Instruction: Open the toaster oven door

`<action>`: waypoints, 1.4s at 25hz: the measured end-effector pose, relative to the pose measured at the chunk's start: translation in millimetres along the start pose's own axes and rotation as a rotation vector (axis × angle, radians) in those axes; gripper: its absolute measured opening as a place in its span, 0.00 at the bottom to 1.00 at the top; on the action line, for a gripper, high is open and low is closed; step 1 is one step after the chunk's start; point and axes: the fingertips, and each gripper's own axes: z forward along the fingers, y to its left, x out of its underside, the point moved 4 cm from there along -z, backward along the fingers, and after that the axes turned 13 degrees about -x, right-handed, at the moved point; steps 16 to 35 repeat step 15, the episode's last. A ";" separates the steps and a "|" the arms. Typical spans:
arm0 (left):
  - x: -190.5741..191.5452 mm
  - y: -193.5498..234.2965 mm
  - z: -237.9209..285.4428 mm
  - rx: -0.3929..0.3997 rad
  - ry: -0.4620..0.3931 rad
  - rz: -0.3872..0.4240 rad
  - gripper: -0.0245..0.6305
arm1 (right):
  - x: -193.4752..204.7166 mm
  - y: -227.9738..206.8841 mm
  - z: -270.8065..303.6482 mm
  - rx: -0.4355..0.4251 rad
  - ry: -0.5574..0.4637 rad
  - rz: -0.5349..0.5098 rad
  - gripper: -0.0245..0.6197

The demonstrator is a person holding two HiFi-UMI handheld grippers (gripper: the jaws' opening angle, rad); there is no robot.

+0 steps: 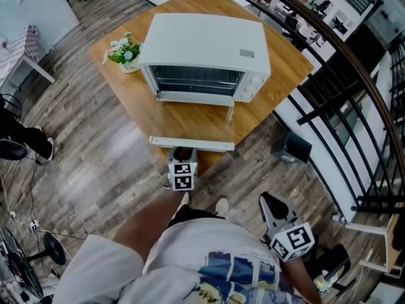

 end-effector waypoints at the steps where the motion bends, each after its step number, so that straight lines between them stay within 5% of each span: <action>1: 0.0 0.2 0.2 -0.001 0.001 0.001 0.31 | -0.7 -0.2 0.5 -0.001 0.000 -0.001 0.08; 35: -0.1 0.4 -1.6 -0.008 -0.001 0.004 0.31 | 0.9 -3.0 -2.5 -0.006 0.013 -0.016 0.08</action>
